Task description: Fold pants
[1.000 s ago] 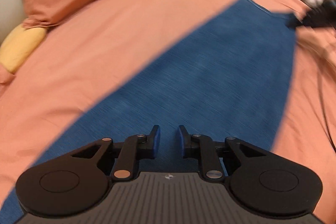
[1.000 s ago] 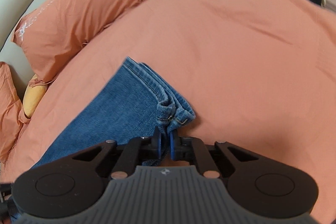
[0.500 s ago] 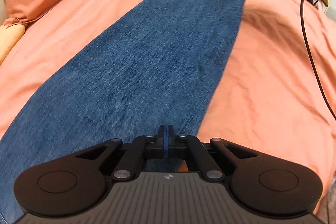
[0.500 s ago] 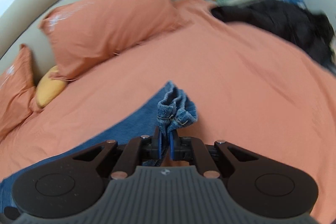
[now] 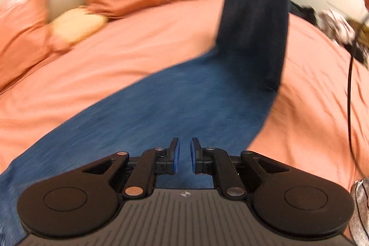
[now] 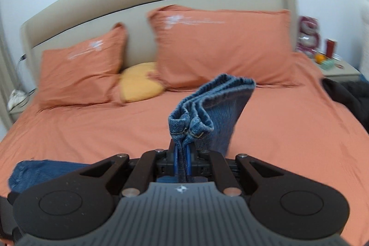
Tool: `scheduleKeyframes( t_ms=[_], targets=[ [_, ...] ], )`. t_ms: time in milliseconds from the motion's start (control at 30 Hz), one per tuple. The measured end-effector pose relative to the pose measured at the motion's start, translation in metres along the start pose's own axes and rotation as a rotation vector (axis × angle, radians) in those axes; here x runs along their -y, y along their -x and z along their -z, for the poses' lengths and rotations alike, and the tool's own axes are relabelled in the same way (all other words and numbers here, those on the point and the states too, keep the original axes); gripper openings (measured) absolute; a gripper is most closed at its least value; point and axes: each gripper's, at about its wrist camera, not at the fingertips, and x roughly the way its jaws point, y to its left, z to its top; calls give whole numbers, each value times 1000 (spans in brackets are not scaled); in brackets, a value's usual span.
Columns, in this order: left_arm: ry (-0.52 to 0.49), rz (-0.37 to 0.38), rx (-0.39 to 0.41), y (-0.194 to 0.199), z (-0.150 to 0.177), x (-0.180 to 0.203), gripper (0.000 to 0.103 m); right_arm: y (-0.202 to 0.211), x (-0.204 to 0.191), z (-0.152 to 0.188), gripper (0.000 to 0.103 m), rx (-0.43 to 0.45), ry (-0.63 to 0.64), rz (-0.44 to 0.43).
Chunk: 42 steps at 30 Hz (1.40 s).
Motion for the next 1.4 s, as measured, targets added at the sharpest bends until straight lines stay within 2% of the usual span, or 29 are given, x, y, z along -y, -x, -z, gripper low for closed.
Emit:
scheduleKeyframes(
  t_ms=[100, 233, 367, 467, 500, 600, 667, 733, 800, 867, 900, 967, 1067, 1167, 1267, 1400],
  targets=[
    [64, -30, 21, 24, 13, -29, 13, -13, -59, 2, 2, -23, 34, -48],
    [137, -46, 22, 41, 41, -61, 13, -45, -125, 24, 2, -90, 41, -108],
    [232, -37, 16, 46, 60, -91, 13, -84, -180, 75, 2, -190, 92, -165],
    [347, 22, 27, 41, 73, -112, 15, -113, -209, 125, 2, -299, 142, -166],
    [388, 45, 31, 40, 77, -119, 18, -119, -216, 140, 2, -329, 161, -165],
    [486, 116, 47, 40, 90, -137, 33, -139, -213, 176, 3, -409, 213, -141],
    [528, 157, 51, 32, 93, -143, 38, -149, -210, 192, 3, -455, 237, -131],
    [564, 194, 46, 20, 92, -147, 47, -151, -209, 200, 4, -457, 251, -136],
    [594, 228, 46, 9, 89, -147, 58, -153, -205, 200, 9, -462, 232, -141],
    [616, 248, 44, -1, 85, -144, 64, -149, -204, 197, 27, -466, 217, -175],
    [626, 256, 45, -6, 84, -143, 68, -147, -205, 195, 31, -462, 214, -190],
    [647, 271, 45, -19, 78, -142, 73, -140, -201, 191, 48, -446, 209, -205],
    [715, 288, 37, -39, 74, -144, 75, -120, -188, 184, 54, -374, 211, -196],
    [779, 294, 29, -64, 67, -145, 75, -103, -164, 183, 54, -290, 208, -79],
    [786, 264, 25, -83, 58, -144, 75, -92, -131, 192, 53, -225, 159, 46],
    [759, 236, 3, -104, 44, -140, 73, -71, -84, 212, 53, -149, 66, 132]
  ],
)
